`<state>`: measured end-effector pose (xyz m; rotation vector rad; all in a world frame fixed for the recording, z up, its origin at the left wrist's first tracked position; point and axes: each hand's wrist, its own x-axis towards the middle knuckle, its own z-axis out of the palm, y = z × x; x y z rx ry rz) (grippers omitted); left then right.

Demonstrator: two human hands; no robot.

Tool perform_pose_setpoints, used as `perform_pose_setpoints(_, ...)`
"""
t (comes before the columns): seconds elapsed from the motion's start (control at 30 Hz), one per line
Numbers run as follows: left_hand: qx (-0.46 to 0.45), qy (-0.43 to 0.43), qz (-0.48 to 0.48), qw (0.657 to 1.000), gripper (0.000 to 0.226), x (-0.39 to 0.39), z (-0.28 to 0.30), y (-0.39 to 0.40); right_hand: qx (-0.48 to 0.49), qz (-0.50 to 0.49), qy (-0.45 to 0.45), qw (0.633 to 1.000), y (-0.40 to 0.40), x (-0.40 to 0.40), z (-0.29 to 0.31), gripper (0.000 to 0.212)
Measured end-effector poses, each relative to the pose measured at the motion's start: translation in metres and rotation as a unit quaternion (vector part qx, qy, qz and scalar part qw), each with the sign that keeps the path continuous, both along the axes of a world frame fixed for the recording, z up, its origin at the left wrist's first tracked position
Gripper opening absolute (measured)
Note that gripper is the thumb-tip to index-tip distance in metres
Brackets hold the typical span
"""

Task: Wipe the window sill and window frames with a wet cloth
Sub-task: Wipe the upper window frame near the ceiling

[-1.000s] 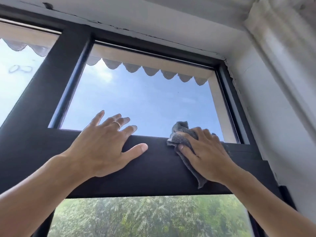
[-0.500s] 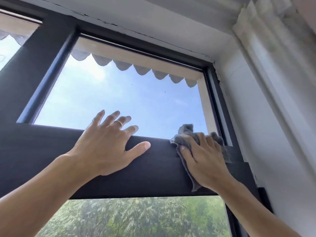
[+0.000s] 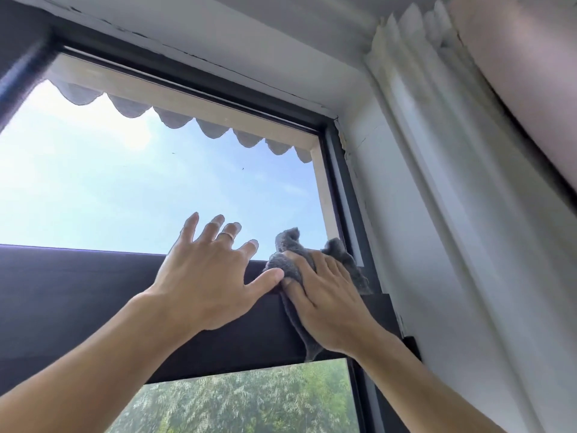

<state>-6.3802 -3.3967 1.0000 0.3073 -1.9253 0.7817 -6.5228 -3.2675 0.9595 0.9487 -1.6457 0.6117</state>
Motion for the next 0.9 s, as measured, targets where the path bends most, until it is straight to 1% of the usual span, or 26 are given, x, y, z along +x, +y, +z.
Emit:
perform_pose_setpoints(0.07, 0.008, -0.006, 0.006, 1.000, 0.099, 0.001, 0.000, 0.000, -0.042, -0.018, -0.019, 0.999, 0.018, -0.019, 0.004, 0.056)
perform_pose_setpoints(0.13, 0.014, -0.006, 0.006, 1.000, 0.103, 0.002, -0.001, 0.000, -0.080, -0.037, -0.073, 0.993, 0.027, -0.026, 0.001, 0.051)
perform_pose_setpoints(0.23, 0.011, -0.002, 0.004, 1.000, 0.104, -0.001, 0.000, 0.005, -0.106, -0.047, -0.144, 0.983, 0.015, -0.016, -0.006, 0.058)
perform_pose_setpoints(0.3, 0.001, -0.005, -0.001, 1.000, 0.102, -0.008, 0.003, 0.011, -0.125, -0.037, -0.161, 0.978, 0.013, -0.016, 0.002, 0.058)
perform_pose_setpoints(0.37, -0.001, -0.011, -0.013, 1.000, 0.090, -0.015, 0.010, 0.015, -0.122, -0.016, -0.172, 0.977, 0.019, -0.023, 0.024, 0.055)
perform_pose_setpoints(0.4, 0.002, -0.014, -0.020, 1.000, 0.084, -0.019, 0.014, 0.018, -0.112, -0.019, -0.172, 0.979, 0.022, -0.025, 0.036, 0.054)
perform_pose_setpoints(0.47, 0.006, -0.021, -0.027, 0.999, 0.078, -0.024, 0.020, 0.022, -0.096, -0.033, -0.162, 0.981, 0.022, -0.027, 0.046, 0.056)
perform_pose_setpoints(0.6, 0.000, -0.037, -0.034, 0.999, 0.077, -0.031, 0.019, 0.029, -0.086, -0.010, -0.159, 0.984, 0.023, -0.027, 0.020, 0.058)
perform_pose_setpoints(0.63, -0.005, -0.039, -0.030, 0.999, 0.077, -0.032, 0.019, 0.030, -0.083, -0.014, -0.159, 0.984, 0.025, -0.030, 0.024, 0.057)
perform_pose_setpoints(0.73, -0.013, -0.027, -0.019, 0.999, 0.075, -0.035, 0.029, 0.031, -0.082, -0.040, -0.139, 0.986, 0.027, -0.035, 0.061, 0.056)
perform_pose_setpoints(0.8, -0.004, -0.016, -0.018, 1.000, 0.074, -0.035, 0.037, 0.029, -0.099, -0.033, -0.109, 0.989, 0.023, -0.036, 0.078, 0.057)
perform_pose_setpoints(0.83, -0.001, -0.017, -0.018, 1.000, 0.073, -0.035, 0.040, 0.029, -0.120, -0.014, -0.088, 0.989, 0.021, -0.038, 0.079, 0.057)
perform_pose_setpoints(0.9, -0.002, -0.022, -0.013, 1.000, 0.073, -0.034, 0.043, 0.027, -0.199, 0.040, -0.042, 0.978, 0.019, -0.045, 0.073, 0.053)
